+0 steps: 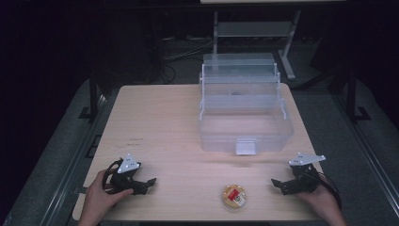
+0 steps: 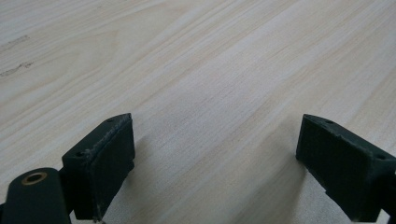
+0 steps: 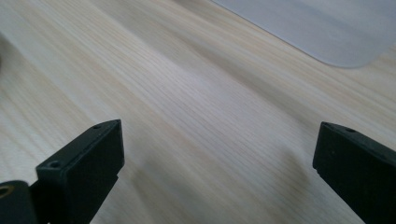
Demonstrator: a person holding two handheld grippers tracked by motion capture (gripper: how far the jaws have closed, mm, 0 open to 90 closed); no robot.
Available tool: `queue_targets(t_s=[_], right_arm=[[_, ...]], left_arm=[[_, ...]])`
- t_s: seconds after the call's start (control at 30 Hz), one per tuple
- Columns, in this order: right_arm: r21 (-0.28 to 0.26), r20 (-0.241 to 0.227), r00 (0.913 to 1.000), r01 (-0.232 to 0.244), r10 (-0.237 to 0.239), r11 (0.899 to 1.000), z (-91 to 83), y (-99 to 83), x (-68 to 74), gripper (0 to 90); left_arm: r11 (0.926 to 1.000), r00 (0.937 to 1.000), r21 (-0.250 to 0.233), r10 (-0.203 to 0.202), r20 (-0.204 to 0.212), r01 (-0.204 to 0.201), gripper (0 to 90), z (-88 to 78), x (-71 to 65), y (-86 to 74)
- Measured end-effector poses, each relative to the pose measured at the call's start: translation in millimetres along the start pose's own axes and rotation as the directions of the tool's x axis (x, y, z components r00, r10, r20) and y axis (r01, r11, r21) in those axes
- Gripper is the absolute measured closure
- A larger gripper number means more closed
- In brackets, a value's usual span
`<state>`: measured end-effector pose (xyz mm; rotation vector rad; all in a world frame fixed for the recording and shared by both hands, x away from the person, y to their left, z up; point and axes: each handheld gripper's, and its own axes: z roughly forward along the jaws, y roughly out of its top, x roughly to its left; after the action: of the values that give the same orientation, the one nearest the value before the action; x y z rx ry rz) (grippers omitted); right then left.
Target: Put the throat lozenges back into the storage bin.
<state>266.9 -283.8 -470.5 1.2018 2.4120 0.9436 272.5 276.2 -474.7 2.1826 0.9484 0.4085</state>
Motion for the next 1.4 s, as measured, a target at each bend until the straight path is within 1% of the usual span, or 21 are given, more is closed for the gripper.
queue_targets(t_s=[0.1,0.2,0.33,0.5,0.63,0.67,0.83,0.9,0.97,1.0,1.07,1.4], right_arm=[[0.007,-0.009,1.0,0.004,-0.004,1.0,-0.8,2.9,2.7,1.7],[0.015,-0.02,0.9996,0.021,-0.02,1.0,-1.3,7.8,5.7,1.8],[0.021,-0.03,0.9993,0.022,-0.022,1.0,-2.3,11.3,7.0,1.8],[0.033,-0.037,0.9985,0.042,-0.041,0.999,-2.7,17.6,8.2,1.8],[0.045,-0.05,0.9976,0.05,-0.048,0.998,-2.8,21.9,11.8,1.8],[0.05,-0.055,0.9967,0.062,-0.059,0.997,-2.9,24.1,13.3,1.8],[0.06,-0.07,0.9945,0.083,-0.078,0.995,-4.1,29.4,17.2,1.8],[0.065,-0.079,0.9925,0.098,-0.093,0.993,-4.4,33.3,20.1,1.8],[0.067,-0.081,0.9921,0.101,-0.096,0.993,-4.5,34.5,21.1,1.8],[0.069,-0.093,0.9907,0.106,-0.099,0.992,-4.3,36.4,22.6,1.8],[0.074,-0.097,0.9897,0.113,-0.105,0.991,-3.8,38.3,23.8,1.8],[0.081,-0.114,0.9853,0.136,-0.127,0.987,-5.8,46.0,24.8,1.9]], left_arm=[[1.0,1.0,0.0,0.0,0.0,0.0,10.7,0.0,0.1,0.0],[1.0,1.0,0.0,0.0,0.0,0.0,10.7,0.0,0.0,0.0],[1.0,1.0,0.0,0.0,0.0,0.0,10.7,0.0,0.0,-0.1],[1.0,1.0,0.0,0.0,0.0,0.0,10.7,0.0,0.0,-0.1],[1.0,1.0,-0.001,0.0,0.0,0.0,10.7,0.0,0.0,-0.1],[1.0,1.0,-0.001,0.0,0.0,0.0,10.7,0.0,0.0,-0.1],[1.0,1.0,0.0,-0.003,0.001,0.003,10.7,0.0,-0.2,-0.1],[1.0,1.0,-0.001,-0.003,0.001,0.003,10.7,0.0,-0.2,-0.1],[1.0,1.0,-0.001,-0.003,0.001,0.003,10.7,0.0,-0.1,-0.1],[1.0,1.0,-0.001,-0.003,0.001,0.003,10.7,0.0,-0.2,-0.1],[1.0,1.0,-0.001,-0.003,0.001,0.003,10.7,0.0,-0.2,-0.1],[1.0,1.0,-0.001,-0.001,0.0,0.001,10.7,0.0,0.0,-0.1]])
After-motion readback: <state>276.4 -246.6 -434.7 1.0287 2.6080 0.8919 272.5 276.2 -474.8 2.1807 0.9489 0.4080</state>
